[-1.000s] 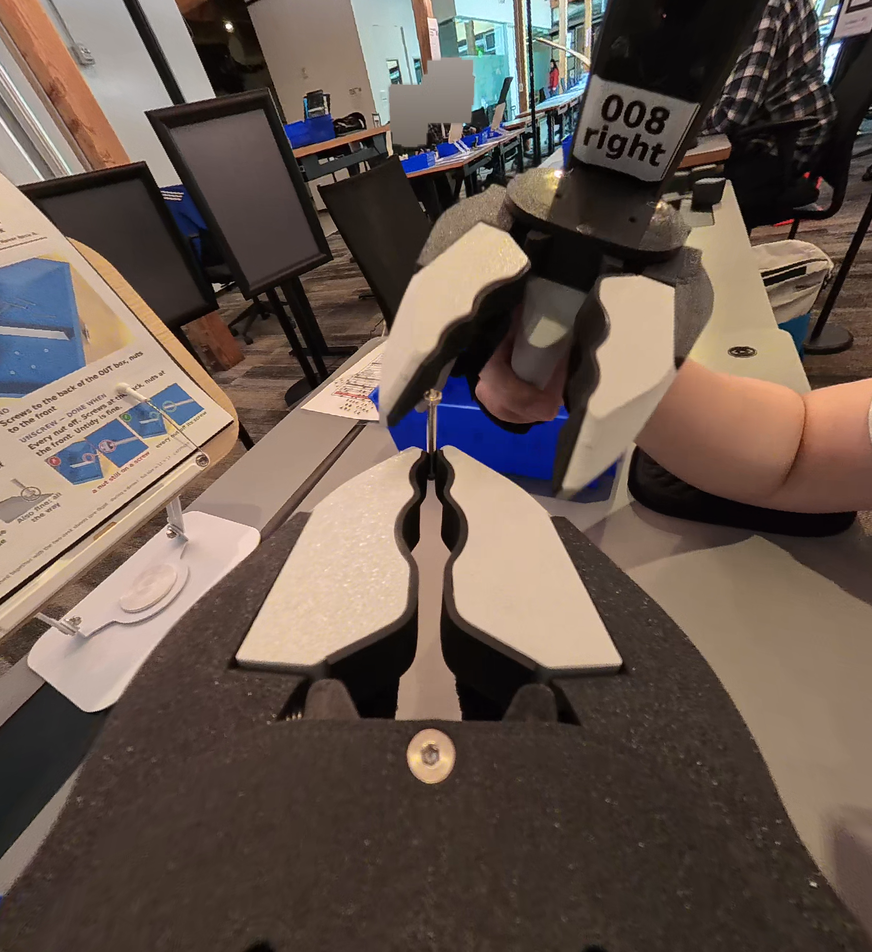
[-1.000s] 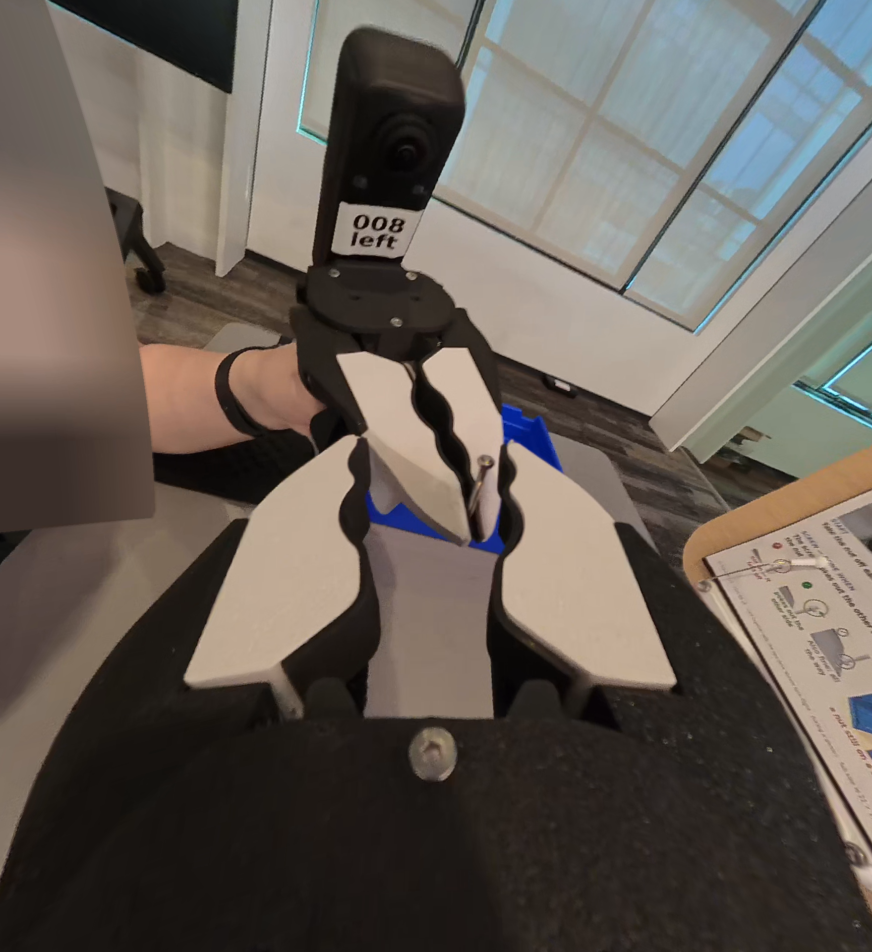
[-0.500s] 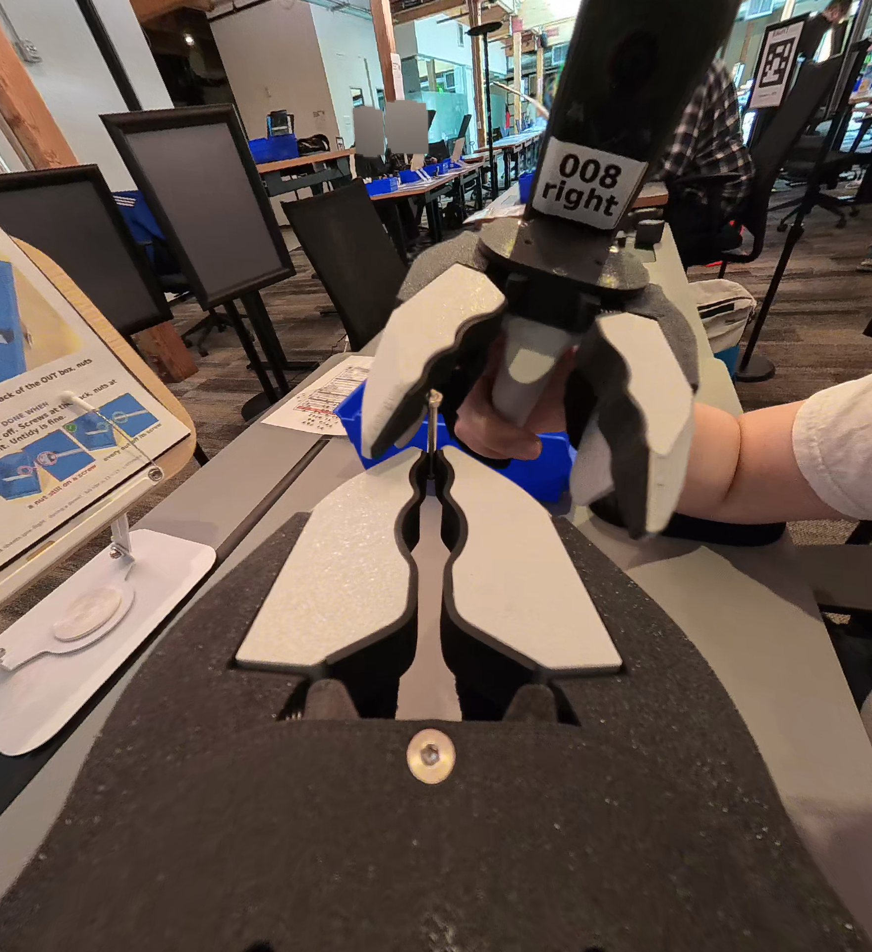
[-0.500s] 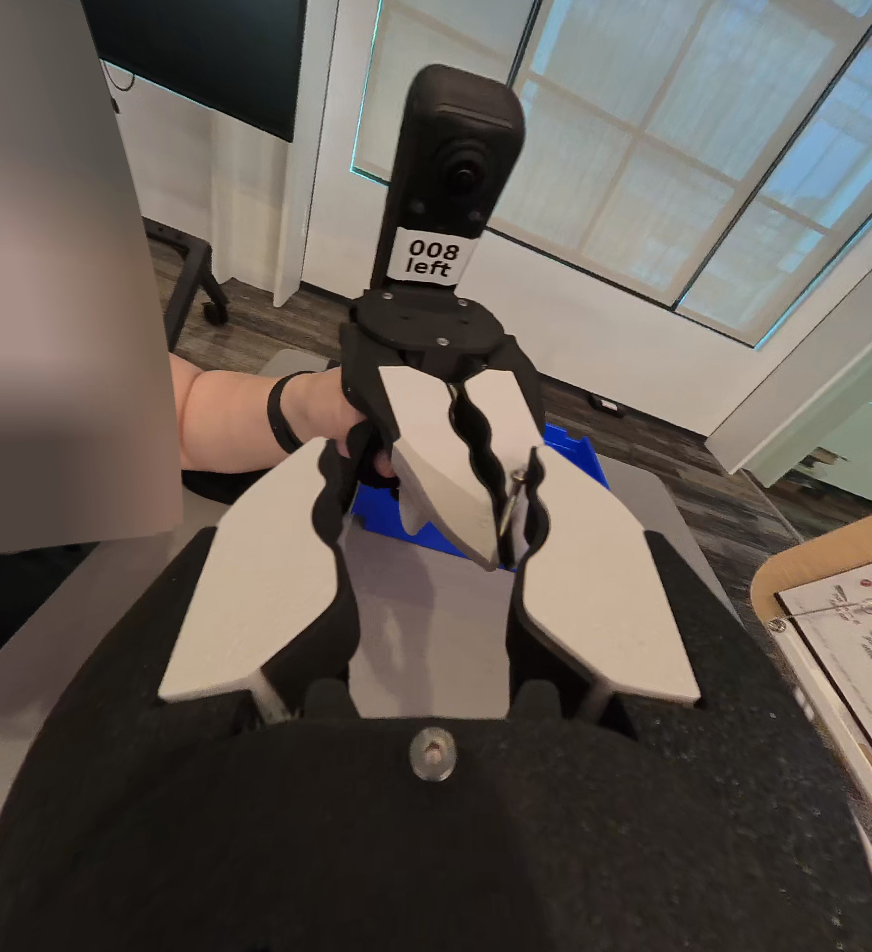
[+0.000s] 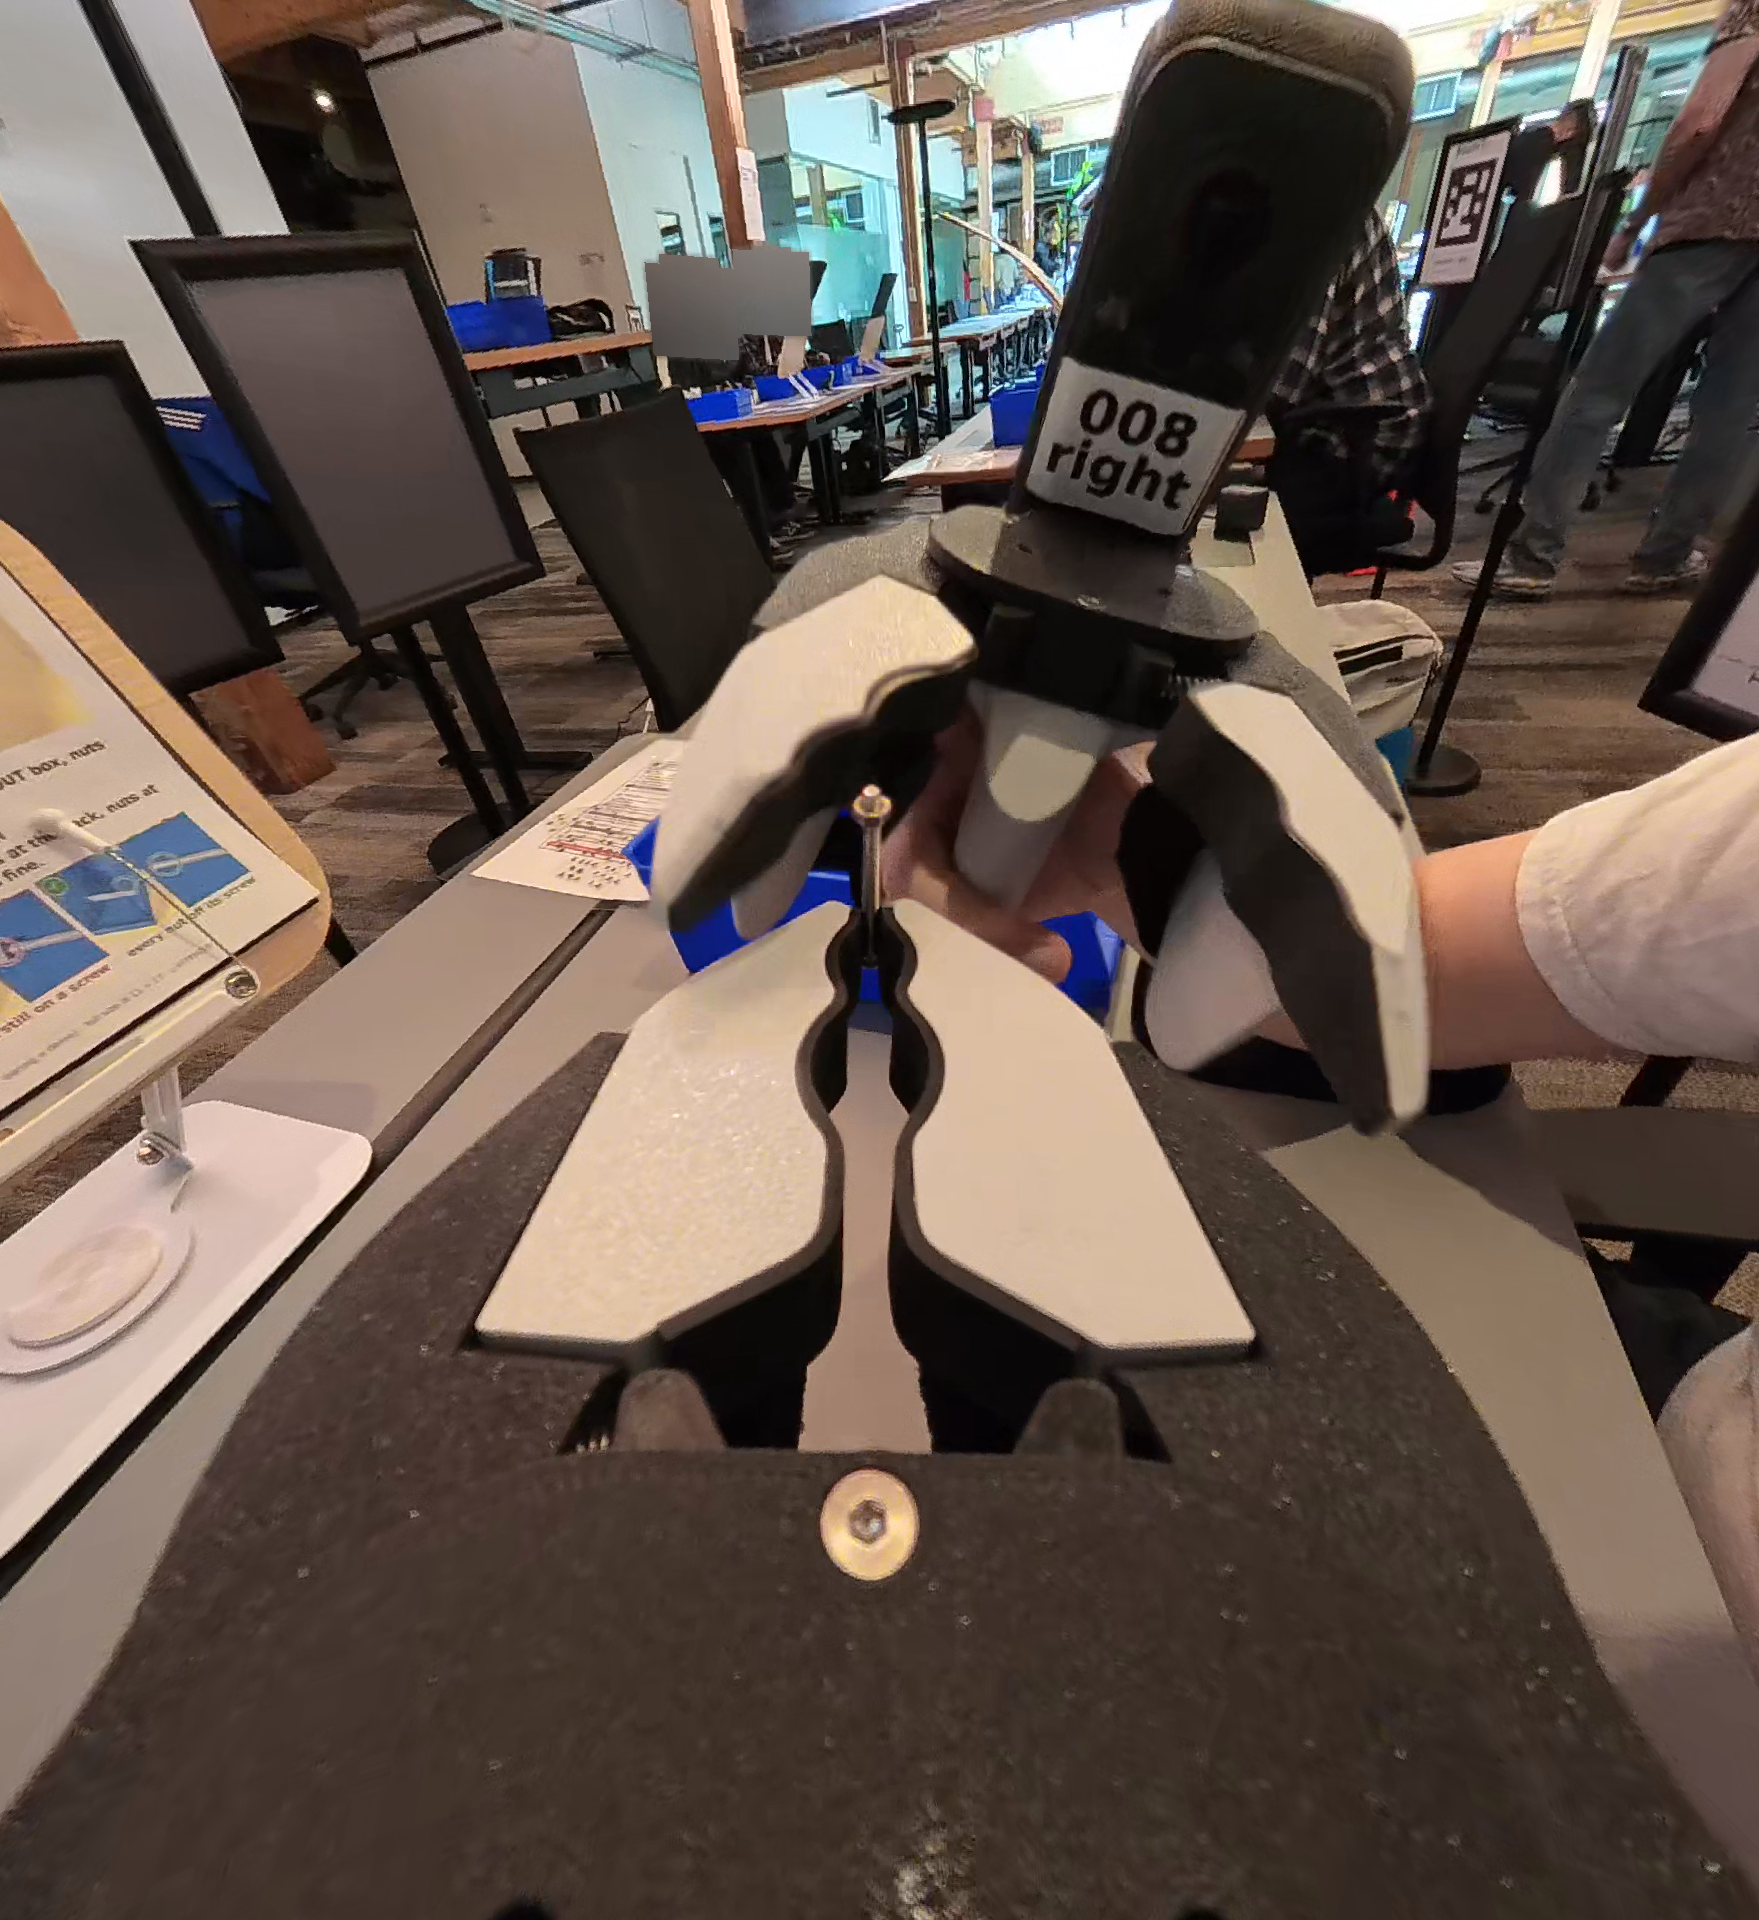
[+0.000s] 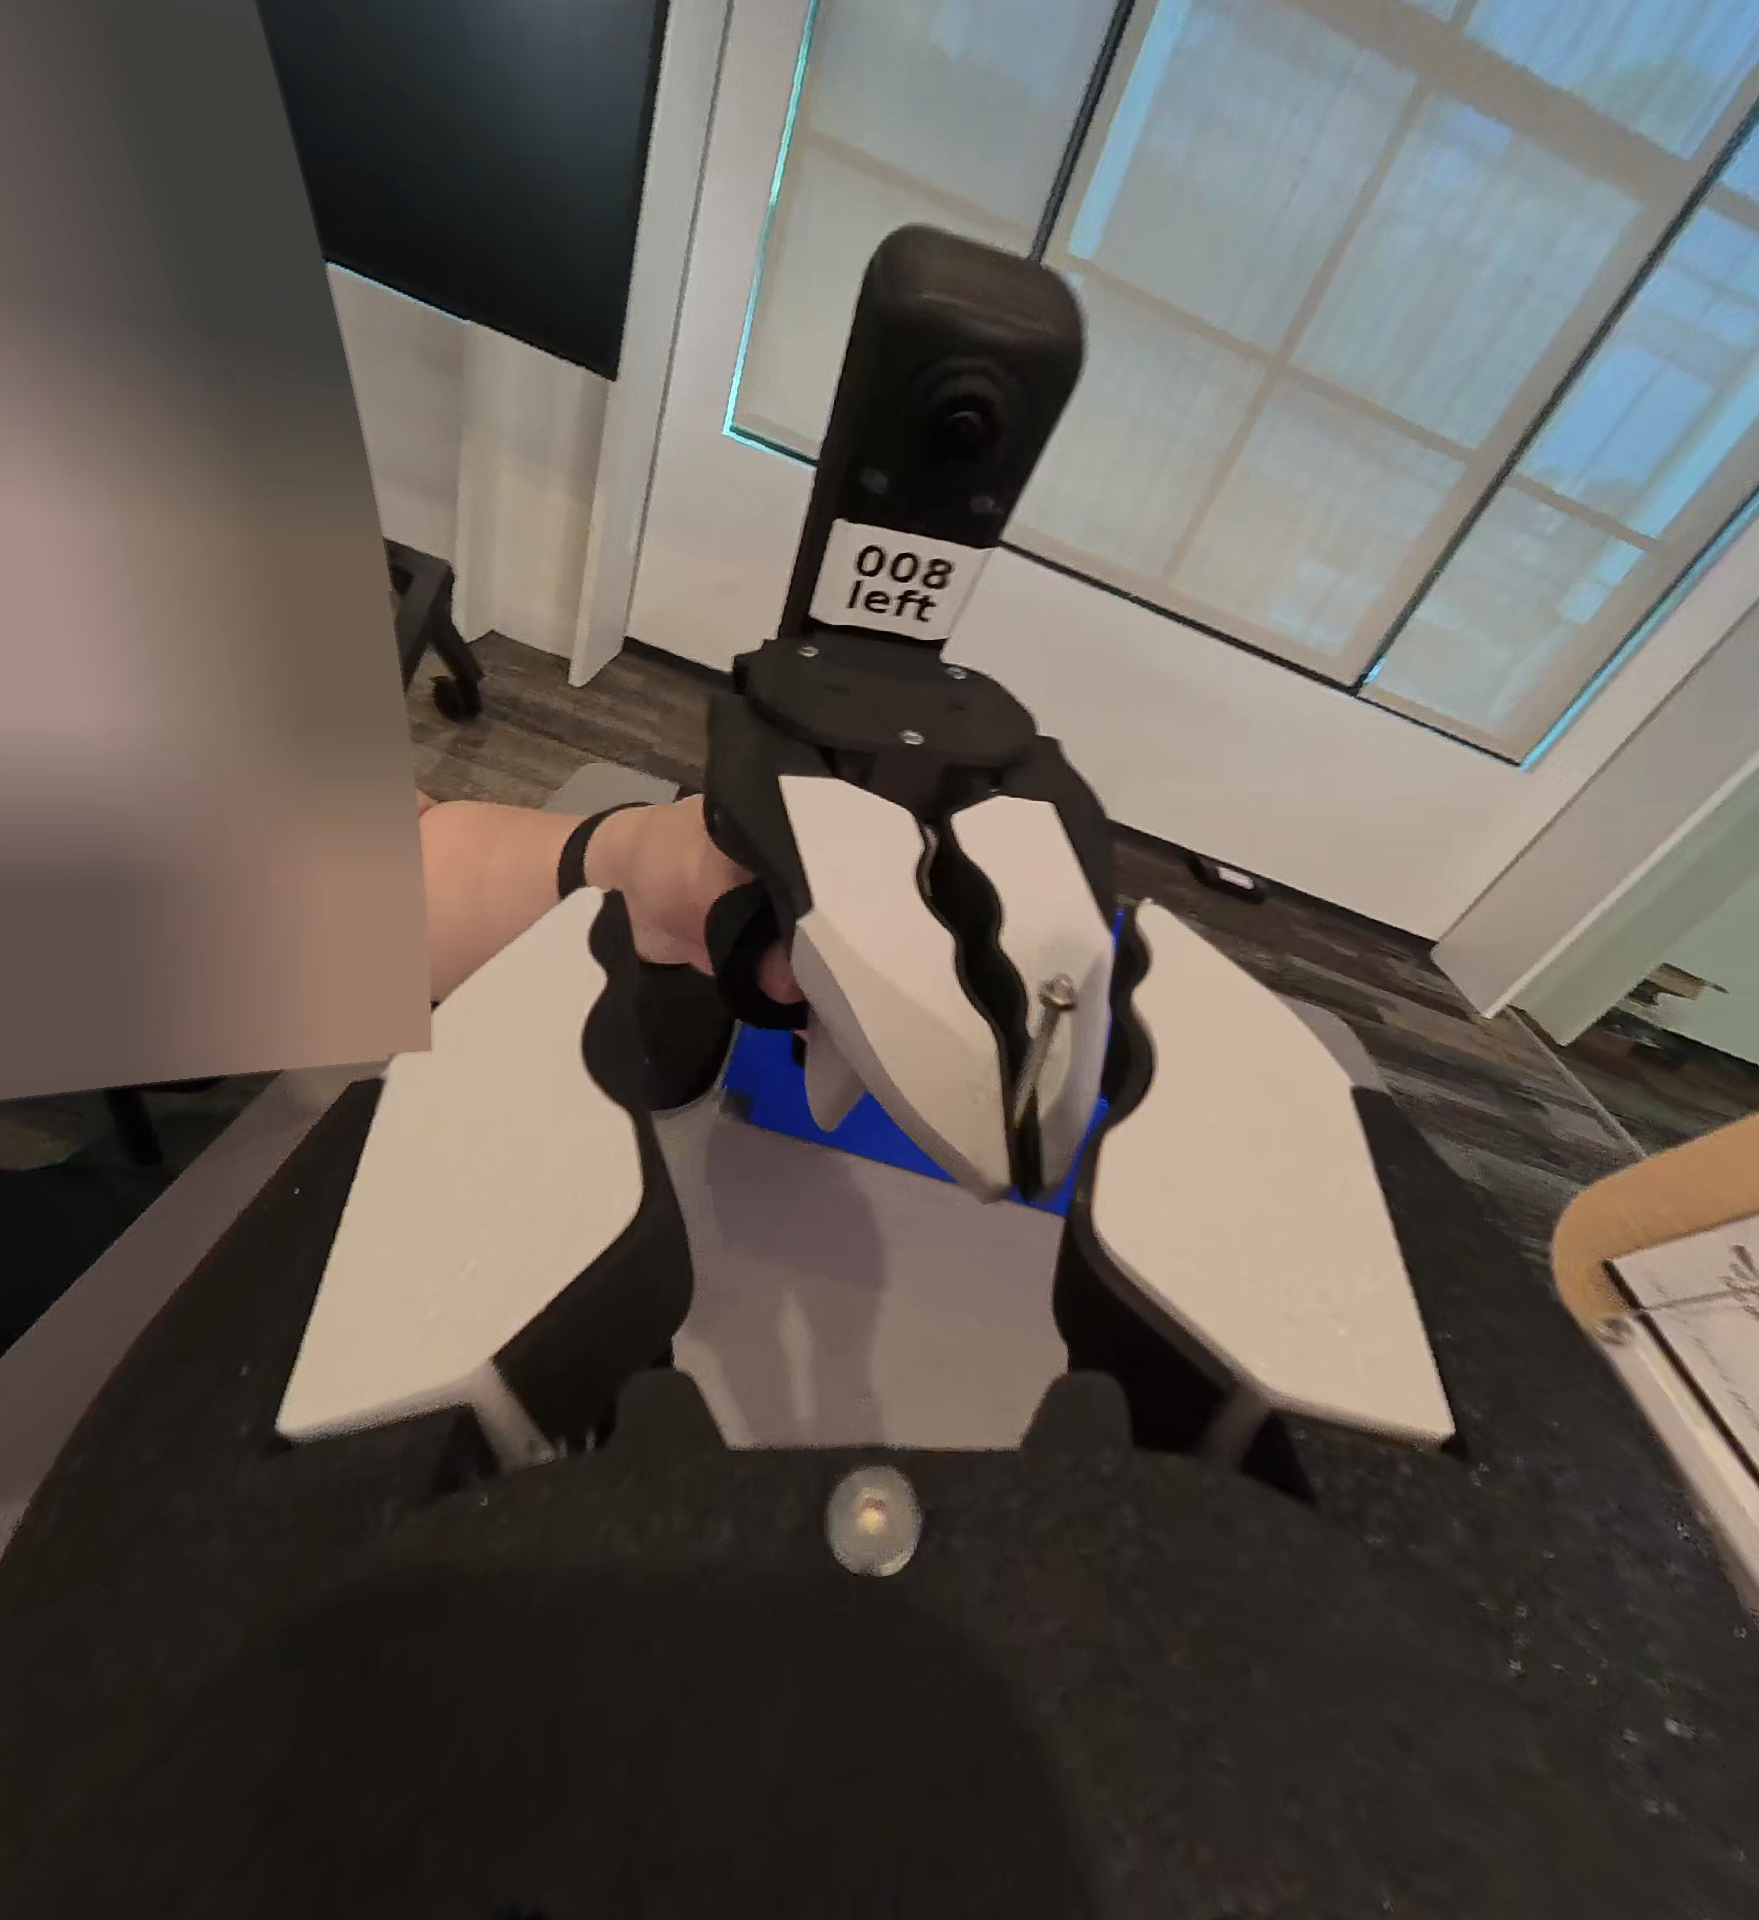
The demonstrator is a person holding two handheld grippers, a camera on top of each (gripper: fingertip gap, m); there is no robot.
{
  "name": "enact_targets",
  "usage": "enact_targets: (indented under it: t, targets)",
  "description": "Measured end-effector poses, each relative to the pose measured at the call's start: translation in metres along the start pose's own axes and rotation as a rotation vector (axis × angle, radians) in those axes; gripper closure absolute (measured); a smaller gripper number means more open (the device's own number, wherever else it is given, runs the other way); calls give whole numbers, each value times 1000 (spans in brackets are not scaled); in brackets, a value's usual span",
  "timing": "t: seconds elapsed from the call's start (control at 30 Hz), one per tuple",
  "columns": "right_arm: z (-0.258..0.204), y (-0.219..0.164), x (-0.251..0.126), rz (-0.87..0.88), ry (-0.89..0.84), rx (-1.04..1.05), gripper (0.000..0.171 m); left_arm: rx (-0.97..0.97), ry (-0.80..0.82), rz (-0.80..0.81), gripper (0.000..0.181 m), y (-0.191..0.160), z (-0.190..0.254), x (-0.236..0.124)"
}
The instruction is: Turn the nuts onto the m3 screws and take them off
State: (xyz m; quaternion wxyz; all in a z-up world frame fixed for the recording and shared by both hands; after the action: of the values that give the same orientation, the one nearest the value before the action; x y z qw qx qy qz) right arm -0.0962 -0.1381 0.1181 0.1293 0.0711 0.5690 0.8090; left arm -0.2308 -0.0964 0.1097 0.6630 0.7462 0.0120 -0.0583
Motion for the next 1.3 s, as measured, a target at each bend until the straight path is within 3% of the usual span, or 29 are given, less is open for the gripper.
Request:
enact_targets:
  t: [0.17,0.33,0.57,0.73,0.83,1.0,1.17,1.23,1.3]
  targets:
    - [-4,1,2,-34,2,-37,71,-15,44,7,179,0,-7,-5]
    - [6,8,-15,0,-64,-21,83,-38,101,36,180,4,-16,-18]
    - [4,2,-5,22,-18,41,82,14,9,11,180,2,-1,-3]
    - [-1,4,-6,-56,-21,-42,76,-15,89,7,180,1,-12,-12]
    - [4,8,-15,-46,-35,-10,90,-61,116,52,180,3,-20,-21]
    - [8,5,-12,7,-62,36,88,-30,19,27,180,2,-10,-10]
    - [-1,2,-3,-83,-16,-29,81,12,57,-13,179,-1,-9,-5]
    - [0,5,-10,-88,-40,-60,83,-10,92,15,180,1,-14,-13]
    - [1,11,-19,-49,10,-31,106,-30,116,60,180,4,-19,-21]
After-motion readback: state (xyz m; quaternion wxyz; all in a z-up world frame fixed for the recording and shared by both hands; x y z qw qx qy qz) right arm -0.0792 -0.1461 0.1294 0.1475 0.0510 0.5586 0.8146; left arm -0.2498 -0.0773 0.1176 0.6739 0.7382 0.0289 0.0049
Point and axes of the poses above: each gripper's, where its closed fingertips meet, x out along the fingers, y out of its top, z = x × y across the jaws, the point moved 10 cm from there along -x, back along the fingers, and after that the axes turned 2 degrees about -y, right-handed, at the moved point
